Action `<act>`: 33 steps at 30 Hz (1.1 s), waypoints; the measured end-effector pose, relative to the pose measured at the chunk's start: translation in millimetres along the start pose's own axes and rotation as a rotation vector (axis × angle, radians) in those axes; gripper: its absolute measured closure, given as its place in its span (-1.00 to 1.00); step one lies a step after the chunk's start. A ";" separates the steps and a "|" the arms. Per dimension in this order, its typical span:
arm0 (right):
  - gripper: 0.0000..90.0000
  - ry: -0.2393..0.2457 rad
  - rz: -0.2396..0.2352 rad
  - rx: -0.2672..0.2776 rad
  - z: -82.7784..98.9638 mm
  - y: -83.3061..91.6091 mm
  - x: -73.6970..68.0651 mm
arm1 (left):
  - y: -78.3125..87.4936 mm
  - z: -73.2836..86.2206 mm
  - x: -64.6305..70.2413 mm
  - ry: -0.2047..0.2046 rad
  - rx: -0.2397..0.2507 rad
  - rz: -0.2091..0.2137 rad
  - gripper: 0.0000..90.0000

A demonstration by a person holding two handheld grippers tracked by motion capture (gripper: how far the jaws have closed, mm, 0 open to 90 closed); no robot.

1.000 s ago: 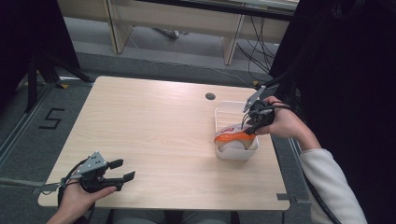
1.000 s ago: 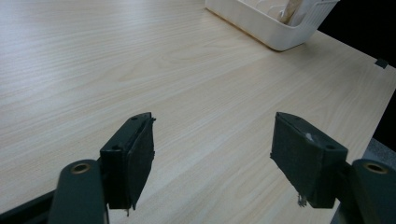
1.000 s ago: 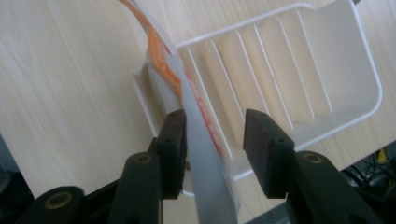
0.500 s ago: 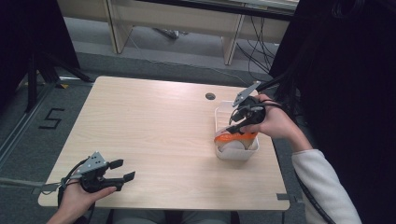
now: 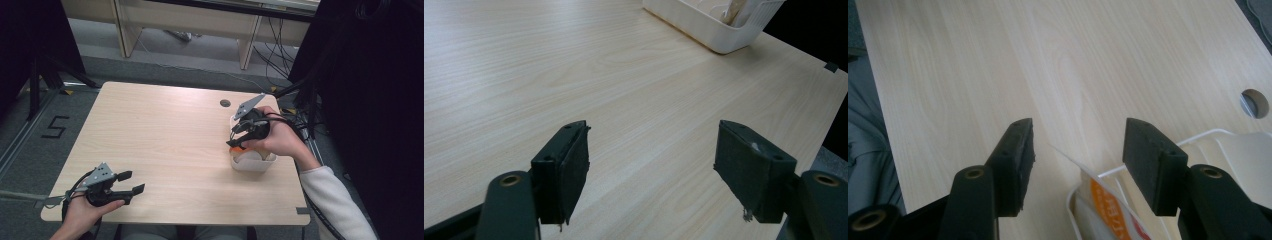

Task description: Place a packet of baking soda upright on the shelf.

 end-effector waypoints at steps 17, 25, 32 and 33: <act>0.09 0.023 -0.048 0.088 -6.1 -26.5 -33.3 | 0.0 0.0 0.1 -0.002 0.000 0.002 -0.35; 0.09 0.009 -0.088 0.101 1.9 -42.9 -51.6 | 0.0 0.0 -0.1 -0.007 -0.002 0.002 -0.35; 0.07 0.004 -0.125 0.116 11.1 -61.4 -62.8 | 0.1 0.0 -0.1 -0.009 -0.002 0.001 -0.35; 0.06 0.001 -0.125 0.115 12.2 -63.1 -63.9 | 0.2 -0.1 -0.1 -0.010 -0.002 0.001 -0.35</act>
Point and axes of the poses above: each handheld gripper's, and its own axes: y roughly backward along the jaws, z roughly out of its underside, x roughly to its right, the point moved 3 cm from there along -y, roughly forward along the jaws, and after that the axes turned 10 degrees about -x, right-handed, at the moved point
